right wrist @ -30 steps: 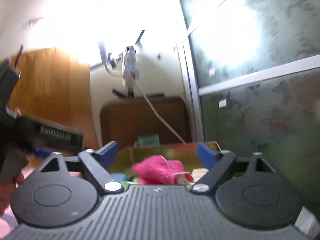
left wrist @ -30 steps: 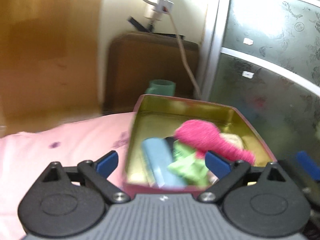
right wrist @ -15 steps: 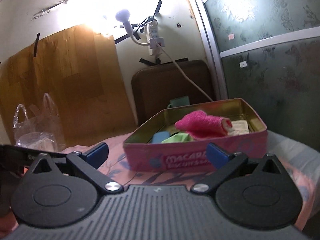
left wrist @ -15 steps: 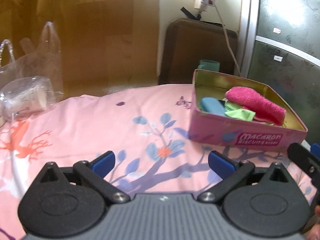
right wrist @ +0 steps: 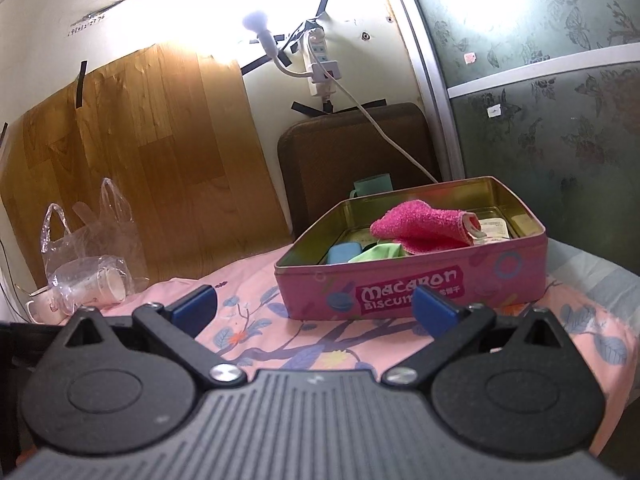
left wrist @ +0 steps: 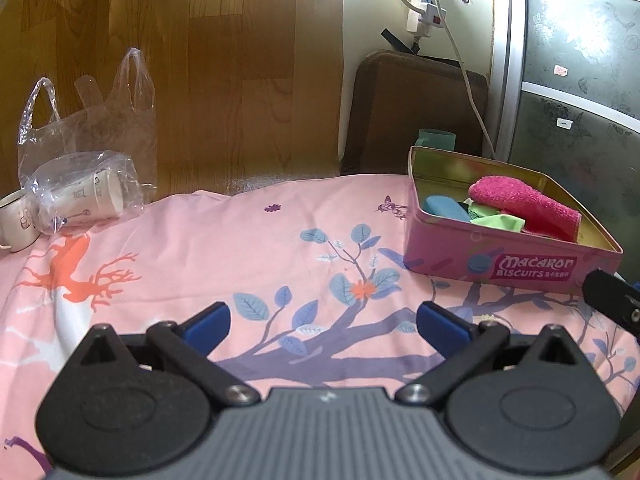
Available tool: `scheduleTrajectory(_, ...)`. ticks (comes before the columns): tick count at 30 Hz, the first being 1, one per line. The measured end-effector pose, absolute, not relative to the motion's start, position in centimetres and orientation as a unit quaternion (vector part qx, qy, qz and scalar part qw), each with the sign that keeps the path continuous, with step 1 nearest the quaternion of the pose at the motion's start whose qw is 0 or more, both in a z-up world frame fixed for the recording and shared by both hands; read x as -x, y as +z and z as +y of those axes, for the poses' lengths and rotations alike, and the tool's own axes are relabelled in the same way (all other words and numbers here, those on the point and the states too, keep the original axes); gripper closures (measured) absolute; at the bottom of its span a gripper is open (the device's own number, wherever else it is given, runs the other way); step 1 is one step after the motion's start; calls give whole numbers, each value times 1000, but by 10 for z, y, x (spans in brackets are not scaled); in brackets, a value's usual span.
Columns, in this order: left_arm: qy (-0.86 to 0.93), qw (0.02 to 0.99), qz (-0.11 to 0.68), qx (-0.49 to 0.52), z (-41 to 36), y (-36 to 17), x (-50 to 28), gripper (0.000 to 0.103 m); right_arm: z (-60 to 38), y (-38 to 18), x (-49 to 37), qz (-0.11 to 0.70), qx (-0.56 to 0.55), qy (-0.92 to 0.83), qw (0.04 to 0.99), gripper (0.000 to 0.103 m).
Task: Organize soft objects
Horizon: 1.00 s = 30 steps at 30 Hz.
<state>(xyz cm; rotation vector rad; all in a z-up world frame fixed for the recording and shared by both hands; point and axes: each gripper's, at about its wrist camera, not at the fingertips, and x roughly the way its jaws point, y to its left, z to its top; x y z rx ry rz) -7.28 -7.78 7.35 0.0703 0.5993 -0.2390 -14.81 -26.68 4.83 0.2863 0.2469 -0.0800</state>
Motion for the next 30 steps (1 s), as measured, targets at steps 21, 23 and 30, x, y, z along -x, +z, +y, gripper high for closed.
scheduleTrajectory(21, -131, 943, 299, -67, -92, 67, 79, 0, -279, 41, 146, 134, -181, -63, 972, 0)
scheduleTrajectory(23, -132, 942, 300, -65, -93, 67, 79, 0, -280, 40, 146, 136, -182, -64, 972, 0)
scheduleTrajectory(30, -133, 941, 303, -72, -96, 65, 81, 0, -283, 39, 147, 136, -188, -66, 971, 0)
